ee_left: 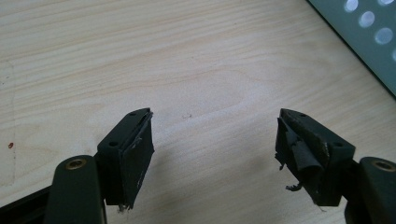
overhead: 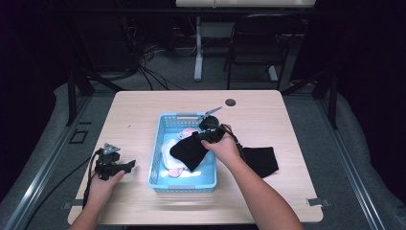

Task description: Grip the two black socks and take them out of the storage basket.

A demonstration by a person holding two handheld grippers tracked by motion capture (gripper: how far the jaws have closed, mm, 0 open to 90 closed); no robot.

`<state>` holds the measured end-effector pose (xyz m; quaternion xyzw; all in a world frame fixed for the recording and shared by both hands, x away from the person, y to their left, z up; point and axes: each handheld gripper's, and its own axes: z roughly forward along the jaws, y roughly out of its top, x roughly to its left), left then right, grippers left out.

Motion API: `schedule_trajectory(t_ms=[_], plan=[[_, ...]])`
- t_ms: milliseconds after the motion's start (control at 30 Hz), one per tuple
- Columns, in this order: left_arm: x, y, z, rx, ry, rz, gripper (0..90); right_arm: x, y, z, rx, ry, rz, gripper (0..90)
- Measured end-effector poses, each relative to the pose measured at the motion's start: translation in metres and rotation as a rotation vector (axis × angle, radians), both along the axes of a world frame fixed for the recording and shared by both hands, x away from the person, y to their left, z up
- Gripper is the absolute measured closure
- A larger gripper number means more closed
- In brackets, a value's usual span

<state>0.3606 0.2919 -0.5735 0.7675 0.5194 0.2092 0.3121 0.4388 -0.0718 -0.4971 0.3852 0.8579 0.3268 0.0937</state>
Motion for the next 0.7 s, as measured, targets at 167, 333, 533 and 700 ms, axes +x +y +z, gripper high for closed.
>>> schedule_trajectory(t_ms=[167,333,533,700], plan=[[0.0,0.0,0.0,0.0,0.0,0.0,27.6,-0.003,0.0,0.005,0.013,-0.011,0.009,87.2],[0.0,0.0,0.0,0.001,0.001,0.001,27.6,-0.014,0.001,0.016,0.029,-0.045,0.042,87.4],[0.0,-0.001,0.0,-0.001,0.0,0.002,27.6,-0.026,0.001,0.041,0.055,-0.096,0.077,87.4],[0.0,0.0,0.0,0.003,0.002,-0.001,27.6,-0.034,0.002,0.067,0.077,-0.144,0.095,87.5]])
